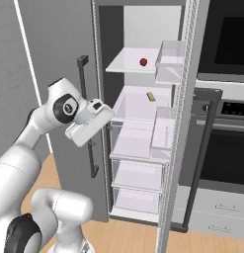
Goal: Take the strawberry from the fridge and place it on top of the pancake, located on the dining counter.
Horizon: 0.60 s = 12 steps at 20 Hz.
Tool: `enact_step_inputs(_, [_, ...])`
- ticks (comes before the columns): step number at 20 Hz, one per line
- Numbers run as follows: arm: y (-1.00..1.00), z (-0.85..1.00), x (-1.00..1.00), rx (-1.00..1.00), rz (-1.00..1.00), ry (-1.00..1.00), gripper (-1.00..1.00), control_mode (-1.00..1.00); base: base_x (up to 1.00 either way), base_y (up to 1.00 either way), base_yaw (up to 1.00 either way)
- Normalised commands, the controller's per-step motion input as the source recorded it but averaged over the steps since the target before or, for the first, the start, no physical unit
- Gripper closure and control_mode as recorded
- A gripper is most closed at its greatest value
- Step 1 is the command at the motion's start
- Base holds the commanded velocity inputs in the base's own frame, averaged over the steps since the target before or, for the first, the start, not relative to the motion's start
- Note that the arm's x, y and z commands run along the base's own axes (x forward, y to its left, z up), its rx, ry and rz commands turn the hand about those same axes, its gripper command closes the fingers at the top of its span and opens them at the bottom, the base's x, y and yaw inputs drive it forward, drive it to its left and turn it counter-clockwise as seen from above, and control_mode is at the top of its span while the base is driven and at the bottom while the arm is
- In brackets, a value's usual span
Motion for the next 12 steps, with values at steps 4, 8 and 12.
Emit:
enact_step_inputs(4, [0.25,-0.17,0.0,0.75,-0.5,-0.22,-1.0,-1.0,0.0,0.0,0.0])
enact_step_inputs(8, [0.54,-0.02,-0.06,0.45,-0.55,-0.56,-1.0,-1.0,0.0,0.0,0.0])
enact_step_inputs(12, [0.74,-0.11,-0.21,0.19,-0.53,-0.45,-1.0,-1.0,0.0,0.0,0.0])
